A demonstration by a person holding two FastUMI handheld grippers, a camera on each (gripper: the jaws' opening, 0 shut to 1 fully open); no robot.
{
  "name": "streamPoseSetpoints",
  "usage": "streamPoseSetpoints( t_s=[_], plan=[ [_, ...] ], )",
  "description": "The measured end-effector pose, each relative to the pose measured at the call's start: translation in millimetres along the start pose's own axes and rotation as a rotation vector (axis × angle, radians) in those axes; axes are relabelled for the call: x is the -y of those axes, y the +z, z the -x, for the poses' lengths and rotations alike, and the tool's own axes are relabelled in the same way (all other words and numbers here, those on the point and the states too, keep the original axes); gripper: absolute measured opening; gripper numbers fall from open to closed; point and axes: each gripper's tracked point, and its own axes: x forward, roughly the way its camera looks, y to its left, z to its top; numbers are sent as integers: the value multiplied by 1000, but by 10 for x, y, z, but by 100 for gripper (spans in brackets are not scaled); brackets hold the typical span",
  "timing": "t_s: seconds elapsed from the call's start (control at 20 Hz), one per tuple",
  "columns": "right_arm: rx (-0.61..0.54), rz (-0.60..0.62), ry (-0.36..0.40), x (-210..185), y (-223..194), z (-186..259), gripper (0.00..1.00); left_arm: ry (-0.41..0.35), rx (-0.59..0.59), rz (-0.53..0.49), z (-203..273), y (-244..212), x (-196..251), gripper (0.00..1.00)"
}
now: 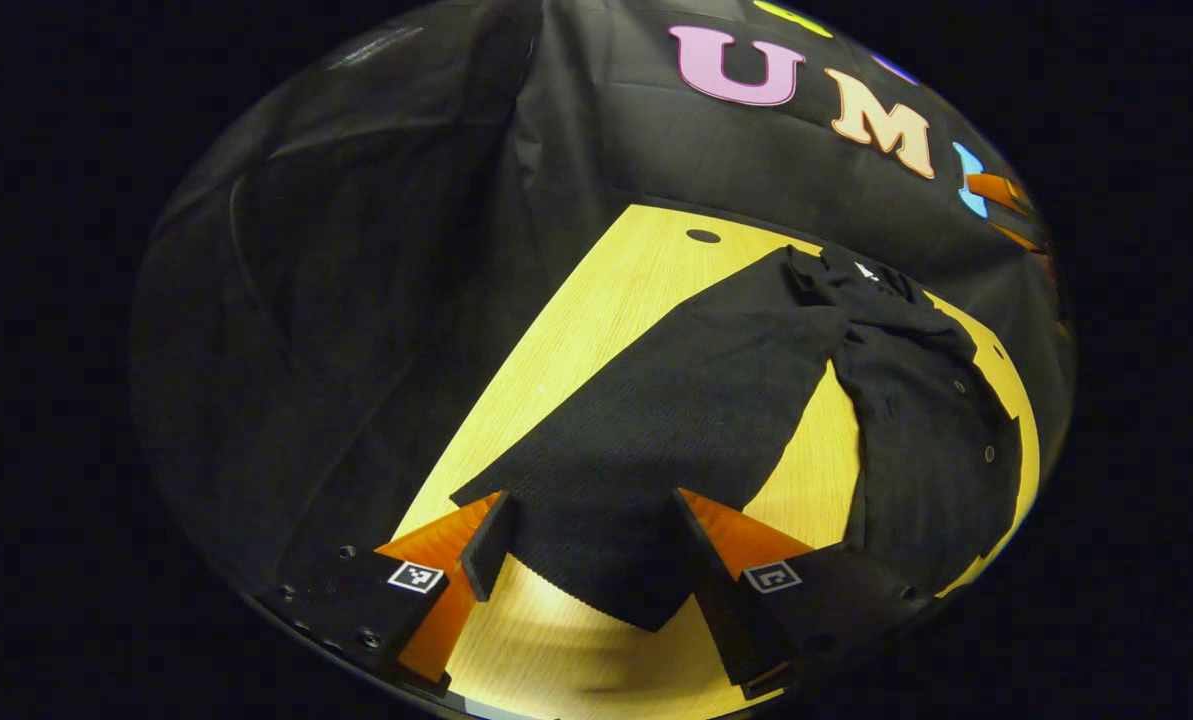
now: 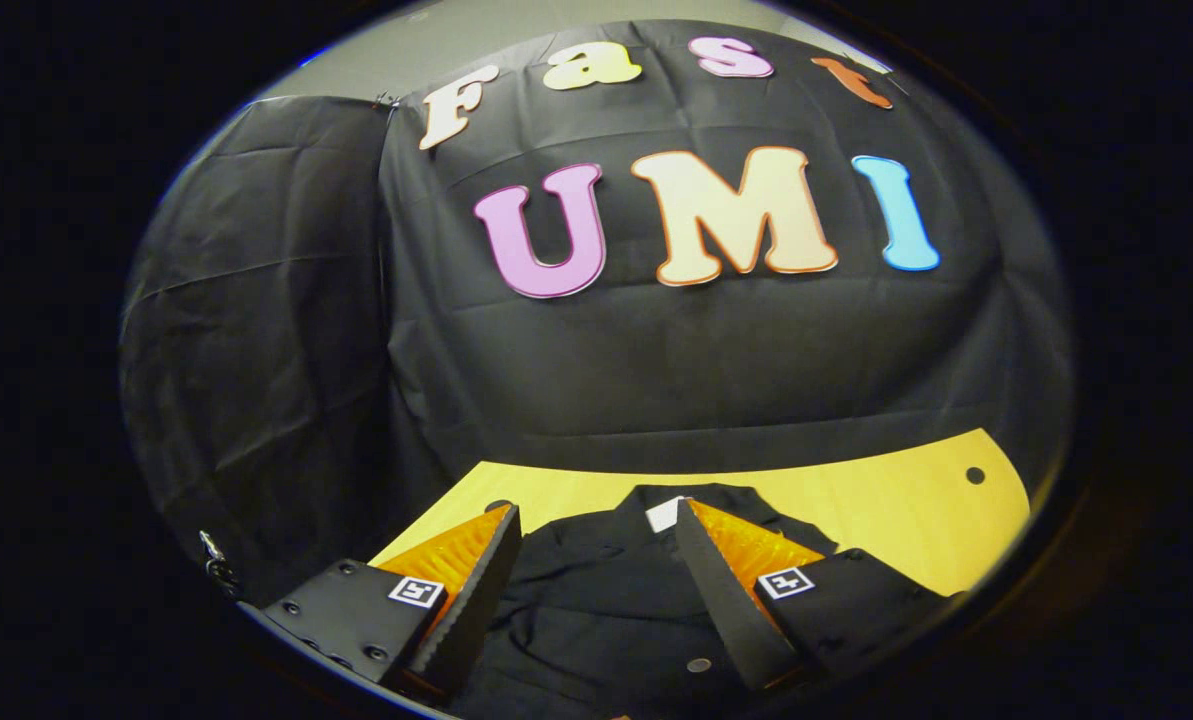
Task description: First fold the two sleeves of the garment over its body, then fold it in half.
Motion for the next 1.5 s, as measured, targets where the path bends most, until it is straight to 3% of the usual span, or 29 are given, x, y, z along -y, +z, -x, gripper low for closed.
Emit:
streamPoseSetpoints(
  t_s=[0.25,0.45,0.8,0.85,0.95,1.2,1.4,1.5],
  plan=[
    [59,-42,-90,426,132,491,98,14,-3,-47,-29,-69,-22,93],
    [61,-92,-166,716,39,887,98,26,-3,-107,-36,-104,-22,92],
    [56,-192,-297,1166,-208,1537,97,-2,32,-107,-28,-113,2,87],
    [64,-206,-311,1202,-209,1632,97,-11,35,-116,-19,-103,38,72],
    [87,-230,-339,1241,-220,1781,97,-27,31,-129,-35,-82,82,58],
    [116,-297,-375,1313,-315,2012,97,-47,28,-142,-47,-81,114,36],
    [147,-297,-414,1459,-270,2279,93,-75,15,-134,-50,-76,169,7],
    [162,-306,-432,1508,-252,2450,98,-87,5,-133,-66,-82,167,2]
  ],
)
